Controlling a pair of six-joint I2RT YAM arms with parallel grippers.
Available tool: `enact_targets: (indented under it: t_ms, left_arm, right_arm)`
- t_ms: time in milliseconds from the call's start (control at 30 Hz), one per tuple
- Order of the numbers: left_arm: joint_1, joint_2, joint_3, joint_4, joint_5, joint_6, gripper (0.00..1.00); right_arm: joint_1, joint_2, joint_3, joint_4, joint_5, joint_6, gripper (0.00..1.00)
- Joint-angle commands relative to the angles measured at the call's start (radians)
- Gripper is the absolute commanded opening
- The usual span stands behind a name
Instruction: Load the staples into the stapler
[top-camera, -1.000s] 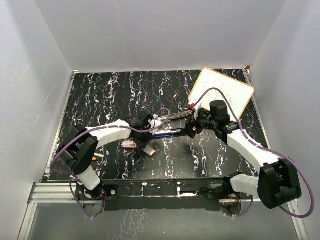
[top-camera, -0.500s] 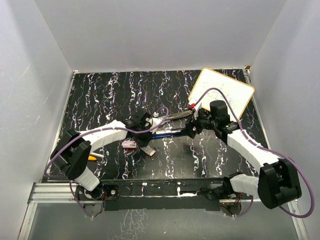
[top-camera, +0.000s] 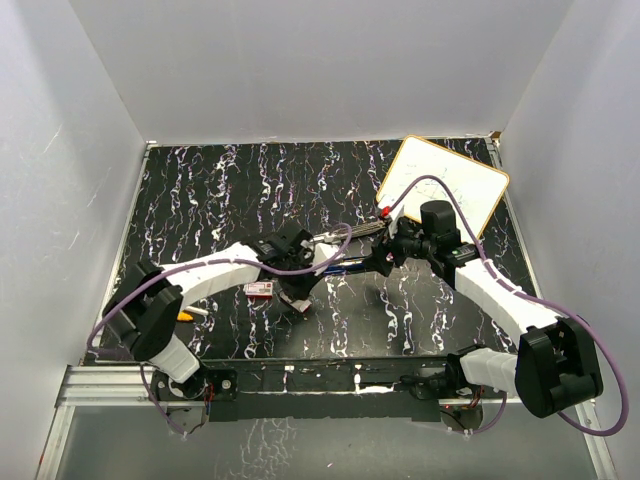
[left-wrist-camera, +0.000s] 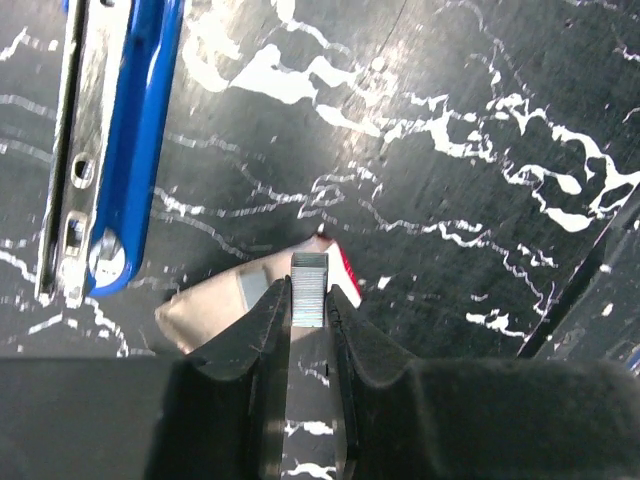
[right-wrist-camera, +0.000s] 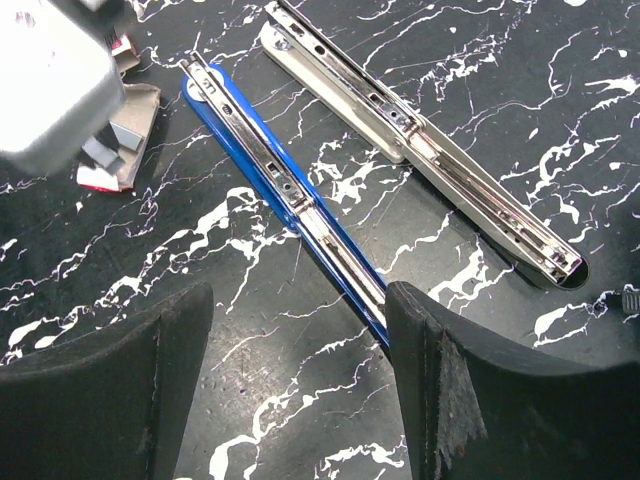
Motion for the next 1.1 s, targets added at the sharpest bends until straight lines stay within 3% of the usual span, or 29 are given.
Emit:
enact_targets:
  t_ms: [0, 400, 767, 1067]
  left_arm:
    - [-0.034, 0.053, 0.079, -0.007, 0.01, 0.025, 0.06]
    - [-0.1, 0.157, 0.152, 0.016, 0.007, 0.033, 0.09]
    - [-0.102, 0.203, 0.192, -0.004, 0.016, 0.064, 0.31]
    - [-0.102, 0.222, 0.204, -0.018, 0.007, 0.079, 0.26]
  right_arm:
    - [-0.021, -0.013, 0.005, 0.059, 0.019, 0.016, 0.72]
    - [-0.08, 0.067, 0.042, 0.067, 0.155, 0.089, 0.72]
    - [-0.09, 0.067, 0.043, 0.063, 0.149, 0.093, 0.73]
    - [-0.091, 0.064, 0.043, 0.057, 0.133, 0.09, 0.73]
